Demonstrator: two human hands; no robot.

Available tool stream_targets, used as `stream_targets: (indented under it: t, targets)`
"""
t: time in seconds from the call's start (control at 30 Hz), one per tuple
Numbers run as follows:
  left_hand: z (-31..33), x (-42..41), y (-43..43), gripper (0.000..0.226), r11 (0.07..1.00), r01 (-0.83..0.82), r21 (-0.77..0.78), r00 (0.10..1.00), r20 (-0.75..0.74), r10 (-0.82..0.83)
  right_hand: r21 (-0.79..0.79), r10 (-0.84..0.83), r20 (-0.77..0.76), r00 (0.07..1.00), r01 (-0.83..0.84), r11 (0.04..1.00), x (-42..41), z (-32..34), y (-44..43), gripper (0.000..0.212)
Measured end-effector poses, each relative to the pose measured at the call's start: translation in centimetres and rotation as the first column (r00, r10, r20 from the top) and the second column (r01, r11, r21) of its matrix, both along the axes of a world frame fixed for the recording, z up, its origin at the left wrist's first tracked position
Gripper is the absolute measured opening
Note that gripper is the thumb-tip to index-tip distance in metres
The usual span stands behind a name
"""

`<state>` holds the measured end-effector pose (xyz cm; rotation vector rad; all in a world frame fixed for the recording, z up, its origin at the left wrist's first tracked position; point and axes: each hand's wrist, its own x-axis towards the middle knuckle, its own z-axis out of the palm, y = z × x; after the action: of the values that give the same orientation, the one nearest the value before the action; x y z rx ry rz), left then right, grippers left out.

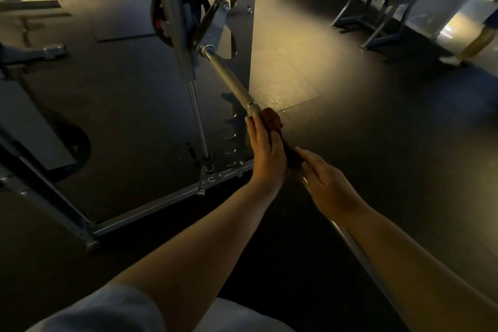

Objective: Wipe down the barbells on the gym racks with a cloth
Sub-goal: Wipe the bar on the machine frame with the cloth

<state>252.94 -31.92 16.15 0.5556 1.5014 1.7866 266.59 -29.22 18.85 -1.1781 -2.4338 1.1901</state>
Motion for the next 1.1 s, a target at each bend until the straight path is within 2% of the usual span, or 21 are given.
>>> stream_targets:
  t: [0.27, 0.53, 0.8, 0.93, 1.1]
  targets:
    - [-2.8, 5.3, -2.7, 0.061, 0.998, 0.03, 0.049, 1.0, -0.007, -0.029, -0.072, 0.01, -0.025, 1.0, -0.011, 0.997, 0.0, 0.3, -0.1, 0.044]
    - [0.7, 0.7, 0.0, 0.06, 0.999, -0.023, -0.026, 0.999, 0.027, 0.024, -0.012, 0.03, -0.019, 0.999, -0.03, 0.999, 0.2, 0.3, -0.1, 0.044]
    - [-1.5, 5.1, -2.3, 0.057, 0.999, -0.028, 0.041, 0.994, 0.103, 0.023, -0.085, 0.075, -0.061, 0.995, -0.08, 0.993, -0.1, 0.1, 0.5, 0.047]
    - [-0.7, 2.2, -0.3, 0.061, 0.999, -0.041, -0.002, 0.999, 0.022, 0.042, -0.029, 0.137, -0.046, 0.989, -0.138, 0.99, -0.6, -0.1, 0.7, 0.051]
    - [-0.1, -0.1, 1.5, 0.06, 0.996, -0.088, -0.011, 0.996, 0.015, 0.088, 0.085, 0.206, 0.089, 0.974, -0.214, 0.973, -2.0, -0.3, 2.1, 0.057]
